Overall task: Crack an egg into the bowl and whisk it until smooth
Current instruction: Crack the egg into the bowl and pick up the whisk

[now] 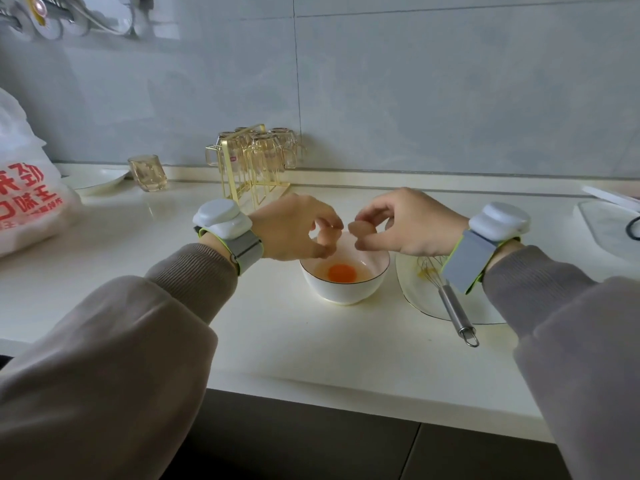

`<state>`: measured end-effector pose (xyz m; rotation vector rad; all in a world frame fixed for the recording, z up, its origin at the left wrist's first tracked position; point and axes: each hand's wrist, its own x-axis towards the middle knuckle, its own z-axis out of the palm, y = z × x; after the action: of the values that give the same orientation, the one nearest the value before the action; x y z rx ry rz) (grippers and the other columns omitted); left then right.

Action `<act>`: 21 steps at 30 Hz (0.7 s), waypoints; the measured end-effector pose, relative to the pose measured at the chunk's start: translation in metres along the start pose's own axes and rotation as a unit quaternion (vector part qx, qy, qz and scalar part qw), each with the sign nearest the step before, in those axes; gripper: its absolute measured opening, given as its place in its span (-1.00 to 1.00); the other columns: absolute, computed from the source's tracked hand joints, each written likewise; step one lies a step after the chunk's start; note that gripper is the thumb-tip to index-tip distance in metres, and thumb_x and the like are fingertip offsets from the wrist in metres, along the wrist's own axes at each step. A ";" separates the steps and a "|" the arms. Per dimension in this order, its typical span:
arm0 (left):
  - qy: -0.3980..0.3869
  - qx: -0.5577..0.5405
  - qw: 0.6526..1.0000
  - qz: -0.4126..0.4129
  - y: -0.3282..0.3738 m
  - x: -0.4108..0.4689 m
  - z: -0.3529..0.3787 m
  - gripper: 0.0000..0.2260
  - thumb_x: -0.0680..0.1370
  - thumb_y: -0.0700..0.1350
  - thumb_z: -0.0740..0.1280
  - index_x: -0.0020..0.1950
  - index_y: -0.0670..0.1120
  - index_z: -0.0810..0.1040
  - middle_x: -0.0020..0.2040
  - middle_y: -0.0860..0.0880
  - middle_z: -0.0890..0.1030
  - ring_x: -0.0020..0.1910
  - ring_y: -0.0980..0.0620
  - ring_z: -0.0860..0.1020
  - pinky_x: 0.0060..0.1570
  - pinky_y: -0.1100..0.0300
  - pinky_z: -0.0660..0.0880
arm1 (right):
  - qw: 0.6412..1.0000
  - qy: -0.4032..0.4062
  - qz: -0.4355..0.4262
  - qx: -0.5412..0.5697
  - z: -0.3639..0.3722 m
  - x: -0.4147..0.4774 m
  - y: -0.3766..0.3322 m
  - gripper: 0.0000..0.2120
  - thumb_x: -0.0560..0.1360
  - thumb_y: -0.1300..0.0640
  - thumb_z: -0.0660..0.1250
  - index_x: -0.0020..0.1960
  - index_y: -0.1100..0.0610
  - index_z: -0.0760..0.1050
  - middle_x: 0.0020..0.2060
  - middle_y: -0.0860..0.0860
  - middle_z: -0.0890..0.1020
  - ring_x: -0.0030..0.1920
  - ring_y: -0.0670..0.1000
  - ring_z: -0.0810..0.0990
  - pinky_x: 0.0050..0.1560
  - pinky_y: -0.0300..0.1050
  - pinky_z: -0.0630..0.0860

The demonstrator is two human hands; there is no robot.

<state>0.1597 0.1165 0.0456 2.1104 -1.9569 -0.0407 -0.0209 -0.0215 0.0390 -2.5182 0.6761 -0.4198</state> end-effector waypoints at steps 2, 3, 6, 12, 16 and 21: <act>0.009 -0.015 1.000 -0.002 0.000 0.000 0.002 -0.63 0.50 0.04 0.46 0.30 0.10 0.58 0.06 0.17 0.62 0.09 0.06 0.57 0.09 0.12 0.53 | 1.000 0.007 0.001 0.020 -0.002 -0.001 0.000 -0.65 0.40 -0.07 0.61 0.16 -0.06 0.70 0.04 -0.14 0.74 -0.13 -0.24 0.58 -0.05 -0.26 0.44; 0.009 -0.020 1.000 -0.004 0.001 0.001 0.002 -0.64 0.49 0.04 0.47 0.28 0.10 0.58 0.05 0.17 0.62 0.08 0.05 0.58 0.09 0.10 0.55 | 1.000 0.005 0.001 0.022 -0.002 -0.001 0.000 -0.65 0.40 -0.06 0.61 0.16 -0.07 0.70 0.03 -0.13 0.74 -0.13 -0.24 0.58 -0.04 -0.25 0.45; 0.007 -0.028 1.000 -0.010 0.001 0.001 0.002 -0.65 0.46 0.02 0.48 0.24 0.09 0.58 0.02 0.17 0.62 0.05 0.05 0.58 0.08 0.08 0.58 | 1.000 0.000 0.004 0.021 -0.002 -0.001 -0.002 -0.64 0.39 -0.04 0.62 0.16 -0.07 0.69 0.02 -0.13 0.74 -0.13 -0.20 0.59 0.06 -0.17 0.56; 0.041 -0.061 0.997 -0.029 0.003 0.003 0.003 -0.65 0.40 -0.01 0.52 0.13 0.10 0.51 -0.10 0.22 0.61 -0.03 0.08 0.61 -0.02 0.13 0.56 | 0.999 -0.006 0.013 0.037 0.003 0.002 0.002 -0.64 0.34 -0.02 0.63 0.10 -0.09 0.68 -0.02 -0.14 0.76 -0.02 -0.04 0.73 0.21 0.07 0.64; 0.049 -0.104 0.992 -0.041 0.002 0.004 0.008 -0.66 0.42 -0.02 0.51 0.11 0.08 0.46 -0.10 0.19 0.65 -0.05 0.08 0.63 -0.04 0.13 0.55 | 0.998 -0.007 0.020 0.064 0.007 0.002 0.006 -0.64 0.31 0.00 0.64 0.07 -0.11 0.64 0.00 -0.13 0.77 -0.04 -0.03 0.75 0.21 0.09 0.64; 0.061 -0.098 0.993 -0.021 -0.002 0.005 0.010 -0.68 0.47 0.03 0.51 0.17 0.07 0.51 -0.02 0.19 0.58 -0.11 0.16 0.54 -0.18 0.27 0.42 | 0.996 0.011 0.016 0.087 0.004 0.002 0.007 -0.64 0.29 0.04 0.65 0.02 -0.10 0.63 -0.02 -0.11 0.76 -0.03 0.02 0.76 0.21 0.13 0.65</act>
<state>0.1603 0.1097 0.0365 1.9802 -1.7619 -0.1043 -0.0198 -0.0264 0.0321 -2.3381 0.6580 -0.4759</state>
